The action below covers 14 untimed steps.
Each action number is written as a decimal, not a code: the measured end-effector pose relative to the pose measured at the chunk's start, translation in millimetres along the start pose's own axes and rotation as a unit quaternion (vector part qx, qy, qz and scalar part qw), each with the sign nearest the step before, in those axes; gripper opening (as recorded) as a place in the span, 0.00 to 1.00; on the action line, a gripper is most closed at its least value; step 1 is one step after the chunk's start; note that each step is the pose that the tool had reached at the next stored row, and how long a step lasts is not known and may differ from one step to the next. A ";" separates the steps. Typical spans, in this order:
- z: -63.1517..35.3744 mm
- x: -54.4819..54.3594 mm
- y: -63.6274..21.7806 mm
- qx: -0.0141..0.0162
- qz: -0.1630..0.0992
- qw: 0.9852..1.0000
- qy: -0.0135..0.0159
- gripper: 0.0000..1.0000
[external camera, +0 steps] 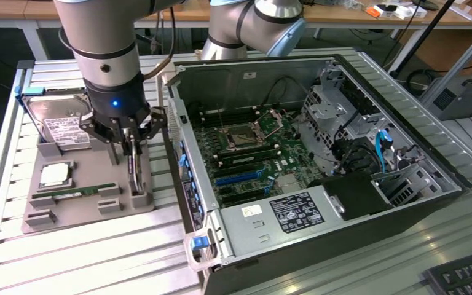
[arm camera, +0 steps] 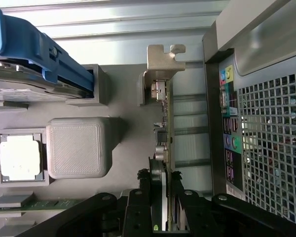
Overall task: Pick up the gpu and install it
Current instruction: 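Pick up the gpu and move the gpu toward the slot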
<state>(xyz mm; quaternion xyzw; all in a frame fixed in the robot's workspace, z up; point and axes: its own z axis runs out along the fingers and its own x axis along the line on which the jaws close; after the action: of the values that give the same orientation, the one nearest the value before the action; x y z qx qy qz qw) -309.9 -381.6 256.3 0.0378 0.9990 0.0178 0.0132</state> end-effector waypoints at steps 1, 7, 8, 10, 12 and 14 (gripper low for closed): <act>-0.4 0.0 0.0 0.000 0.000 1.000 0.000 0.27; -2.7 -0.1 0.1 0.000 0.000 1.000 0.000 0.27; -3.0 -0.1 0.1 0.000 0.000 1.000 0.000 0.27; -3.9 -0.1 0.1 0.000 0.000 1.000 0.000 0.27; -4.6 -0.1 0.2 0.000 0.000 1.000 0.000 0.27; -5.4 -0.1 0.2 0.000 0.000 1.000 0.000 0.27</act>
<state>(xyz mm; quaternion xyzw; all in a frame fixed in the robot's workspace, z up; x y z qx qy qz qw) -309.9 -381.6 261.8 0.0378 0.9990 0.0178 0.0132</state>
